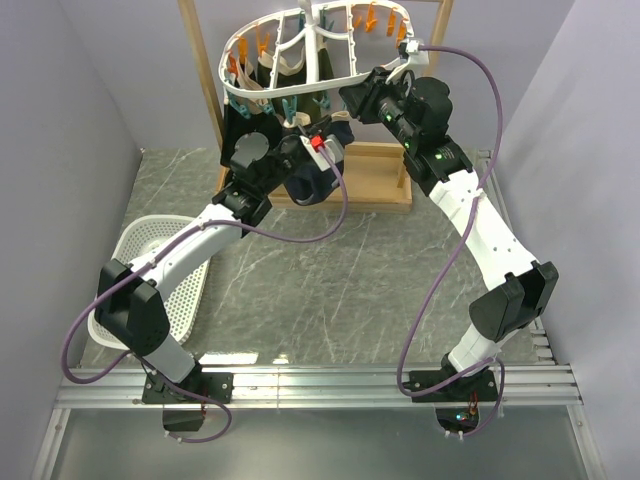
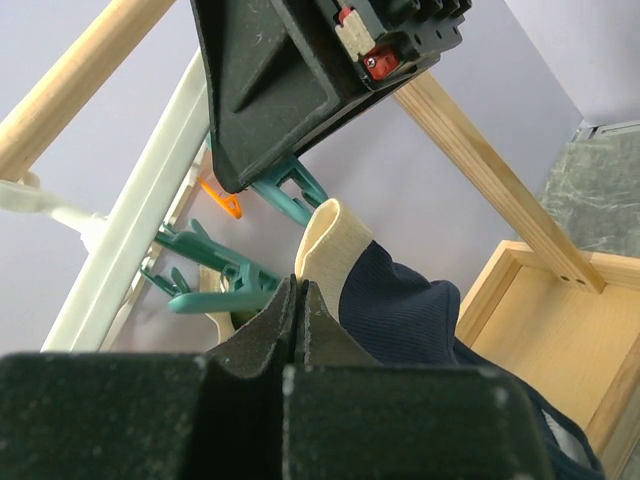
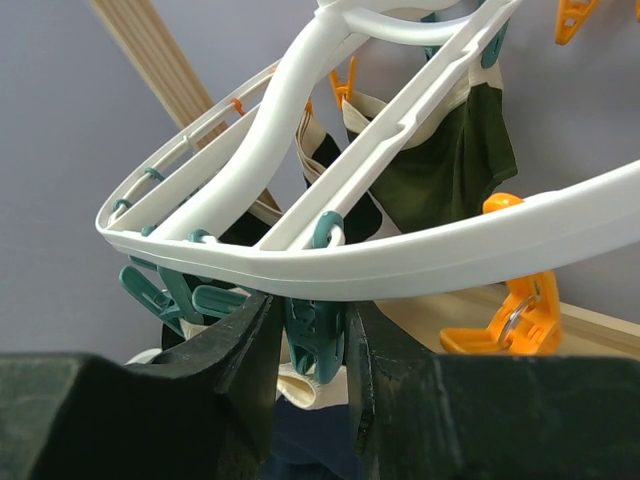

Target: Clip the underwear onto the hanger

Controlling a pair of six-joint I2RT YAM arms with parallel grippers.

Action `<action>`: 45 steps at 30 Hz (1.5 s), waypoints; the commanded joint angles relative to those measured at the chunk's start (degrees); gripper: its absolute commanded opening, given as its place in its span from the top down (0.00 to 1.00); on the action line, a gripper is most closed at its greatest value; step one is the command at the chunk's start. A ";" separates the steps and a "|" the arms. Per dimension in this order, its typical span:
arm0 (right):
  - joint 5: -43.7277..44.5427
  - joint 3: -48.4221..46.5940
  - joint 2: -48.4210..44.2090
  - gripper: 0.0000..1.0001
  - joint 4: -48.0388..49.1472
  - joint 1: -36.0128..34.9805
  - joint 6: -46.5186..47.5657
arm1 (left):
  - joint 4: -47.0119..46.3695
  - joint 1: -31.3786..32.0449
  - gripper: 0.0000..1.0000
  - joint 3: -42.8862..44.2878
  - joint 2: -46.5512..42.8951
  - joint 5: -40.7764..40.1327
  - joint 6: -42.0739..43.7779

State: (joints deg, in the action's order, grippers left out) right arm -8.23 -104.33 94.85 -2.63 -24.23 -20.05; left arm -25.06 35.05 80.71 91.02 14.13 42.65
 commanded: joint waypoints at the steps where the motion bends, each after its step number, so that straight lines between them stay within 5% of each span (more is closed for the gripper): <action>1: 1.46 0.36 -1.60 1.00 2.55 0.50 0.37 | -2.89 -0.42 1.00 1.74 -0.94 2.04 -1.43; 45: -0.82 4.14 -3.79 1.00 7.91 1.11 0.54 | 4.67 -1.74 1.00 5.08 0.30 6.26 -2.75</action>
State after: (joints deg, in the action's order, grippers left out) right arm -8.71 -100.75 94.11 2.66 -23.92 -19.25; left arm -20.95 33.61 83.90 91.05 18.37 40.82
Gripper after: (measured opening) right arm 0.341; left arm 0.013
